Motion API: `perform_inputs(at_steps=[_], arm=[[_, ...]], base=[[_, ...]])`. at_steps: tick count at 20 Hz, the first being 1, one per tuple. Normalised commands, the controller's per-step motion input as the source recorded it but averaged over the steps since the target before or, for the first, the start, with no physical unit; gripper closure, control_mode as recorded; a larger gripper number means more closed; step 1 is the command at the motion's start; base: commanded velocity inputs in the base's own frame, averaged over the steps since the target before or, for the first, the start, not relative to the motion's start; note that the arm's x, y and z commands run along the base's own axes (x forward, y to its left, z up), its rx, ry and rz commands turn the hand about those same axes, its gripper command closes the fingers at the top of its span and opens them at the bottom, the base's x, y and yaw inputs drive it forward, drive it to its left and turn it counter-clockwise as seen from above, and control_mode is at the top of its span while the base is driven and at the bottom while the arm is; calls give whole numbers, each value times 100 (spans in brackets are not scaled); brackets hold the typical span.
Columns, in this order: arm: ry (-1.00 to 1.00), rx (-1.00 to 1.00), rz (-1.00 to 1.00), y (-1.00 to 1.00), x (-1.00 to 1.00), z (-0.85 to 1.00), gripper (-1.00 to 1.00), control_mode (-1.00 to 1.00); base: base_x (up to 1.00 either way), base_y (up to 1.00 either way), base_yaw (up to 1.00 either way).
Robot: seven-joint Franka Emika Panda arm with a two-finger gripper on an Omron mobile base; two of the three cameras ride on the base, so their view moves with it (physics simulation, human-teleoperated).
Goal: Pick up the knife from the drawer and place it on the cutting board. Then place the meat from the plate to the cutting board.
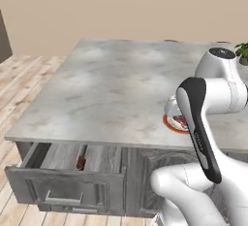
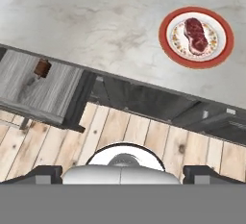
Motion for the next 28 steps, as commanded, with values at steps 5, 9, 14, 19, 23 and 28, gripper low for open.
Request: perform_inputs(at_steps=[5, 9, 14, 19, 23, 28], arm=[[0, 0, 0, 0, 0, 0, -100, 100], [0, 0, 0, 0, 0, 0, -100, 100], [0, 0, 0, 0, 0, 0, -100, 100], [0, 0, 0, 0, 0, 0, -100, 100], [0, 0, 0, 0, 0, 0, -100, 100], [0, 0, 0, 0, 0, 0, -100, 100]], base=[[-43, 4, 50], [8, -1, 64], [6, -33, 62], [27, -27, 69], [0, -48, 52], [39, -43, 24]])
